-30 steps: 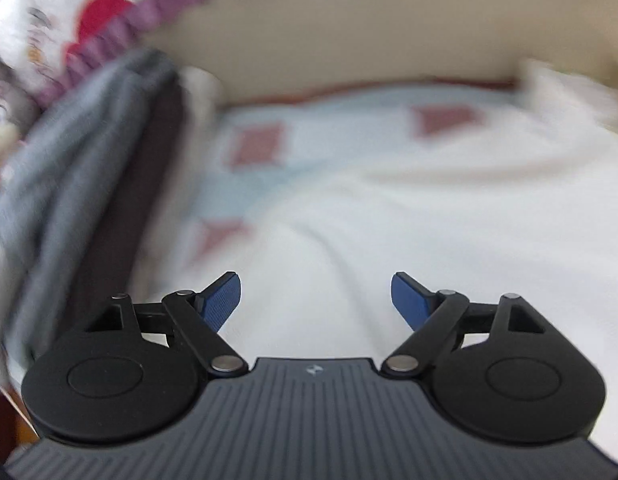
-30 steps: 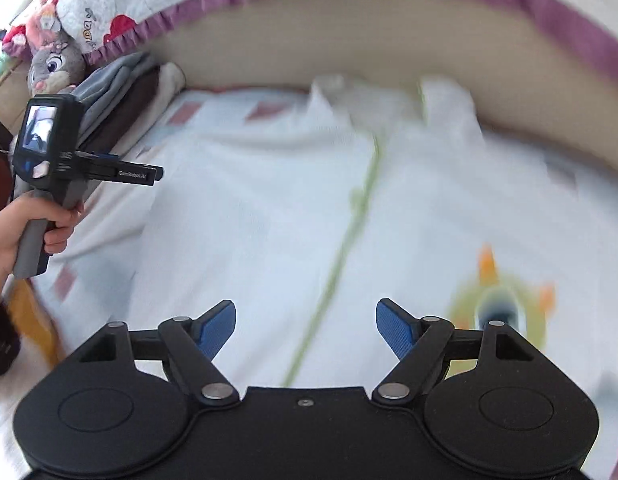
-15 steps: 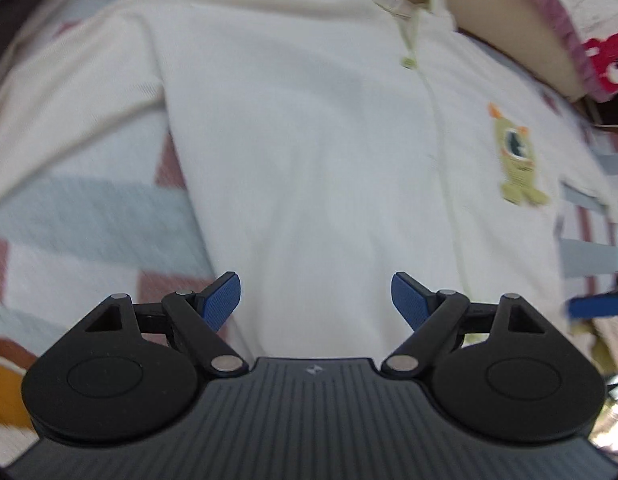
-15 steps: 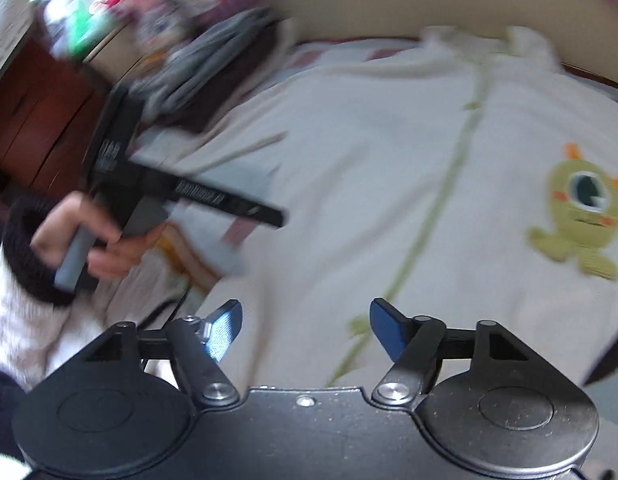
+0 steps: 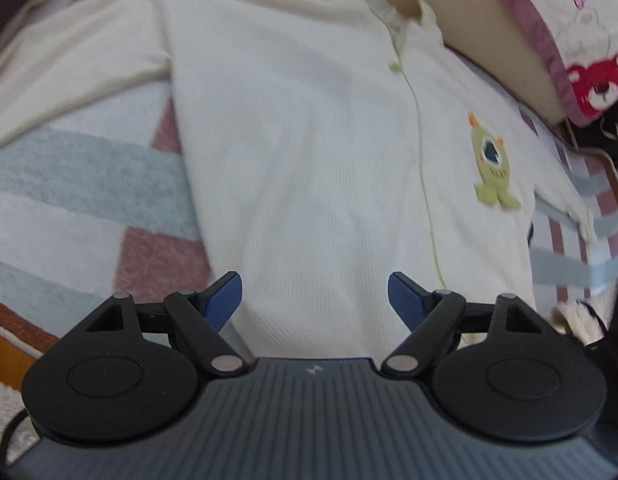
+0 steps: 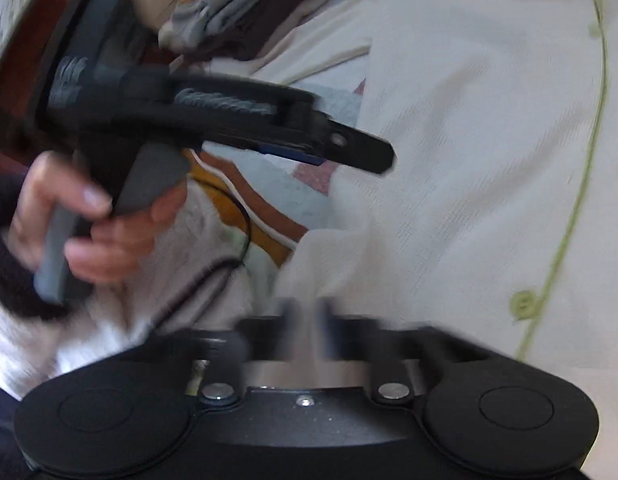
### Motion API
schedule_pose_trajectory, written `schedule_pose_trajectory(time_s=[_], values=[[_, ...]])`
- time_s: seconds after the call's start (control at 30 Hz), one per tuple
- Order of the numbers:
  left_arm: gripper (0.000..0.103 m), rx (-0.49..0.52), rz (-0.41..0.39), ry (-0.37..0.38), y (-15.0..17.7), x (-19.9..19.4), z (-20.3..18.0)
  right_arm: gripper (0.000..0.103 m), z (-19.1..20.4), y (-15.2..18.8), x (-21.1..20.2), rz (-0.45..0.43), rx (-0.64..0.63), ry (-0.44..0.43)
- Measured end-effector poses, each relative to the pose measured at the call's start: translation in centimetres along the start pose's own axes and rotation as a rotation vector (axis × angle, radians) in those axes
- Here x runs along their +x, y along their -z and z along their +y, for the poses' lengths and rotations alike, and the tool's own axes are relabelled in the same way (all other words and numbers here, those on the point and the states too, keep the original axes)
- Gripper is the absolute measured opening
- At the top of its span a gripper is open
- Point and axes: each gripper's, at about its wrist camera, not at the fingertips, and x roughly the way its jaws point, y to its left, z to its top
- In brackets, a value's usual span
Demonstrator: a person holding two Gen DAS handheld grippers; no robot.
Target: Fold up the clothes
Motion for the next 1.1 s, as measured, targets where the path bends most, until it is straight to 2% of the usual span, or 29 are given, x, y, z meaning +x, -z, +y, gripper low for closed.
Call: schedule_pose_trajectory(time_s=[0.03,0.1,0.2,0.3,0.37,0.43,0.47,0.6,0.73,0.83,0.9,0.97,1.1], values=[[0.080,-0.003,-0.021,-0.008,0.0,-0.4,0.2,0.006,-1.0,-0.2,-0.6,-0.034,0.055,-0.044],[0.080,-0.008,-0.063,-0.015,-0.1,-1.1,0.5,0.005,-2.3,-0.9,-2.7,-0.111,0.096,-0.007],[0.080,0.005,-0.126,0.034,-0.3,-2.2,0.3,0.005,-4.3,-2.1,-7.1,-0.238,0.115,0.108],[0.080,0.066,-0.154,0.065,-0.4,-2.1,-1.1,0.005,-6.3,-3.3,-11.0,-0.327,0.108,0.303],[0.080,0.119,-0.146,0.072,-0.1,-1.6,-2.2,0.005,-7.6,-3.9,-11.9,-0.339,0.105,0.416],[0.080,0.172,-0.131,0.063,0.4,-0.7,-3.4,0.005,-9.2,-4.2,-12.2,-0.335,0.126,0.493],[0.080,0.198,-0.122,0.055,0.7,-0.2,-4.0,0.006,-10.4,-3.9,-12.2,-0.339,0.165,0.503],[0.080,0.307,-0.085,0.064,1.7,1.3,-7.0,0.006,-14.1,-2.6,-12.1,-0.367,0.310,0.507],[0.080,0.457,-0.065,0.089,2.9,2.6,-11.3,0.006,-16.1,-1.5,-12.3,-0.382,0.418,0.417],[0.080,0.494,-0.032,0.122,3.6,4.1,-13.4,0.013,-16.5,-0.4,-13.5,-0.390,0.516,0.368],[0.080,0.508,-0.008,0.142,4.0,5.1,-14.5,0.022,-16.9,0.6,-14.8,-0.400,0.574,0.349],[0.080,0.537,-0.007,0.134,4.2,5.9,-15.3,0.046,-16.3,1.8,-16.3,-0.422,0.572,0.336],[0.081,0.572,0.004,0.102,4.2,7.7,-16.2,0.047,-15.5,3.9,-18.1,-0.457,0.558,0.276]])
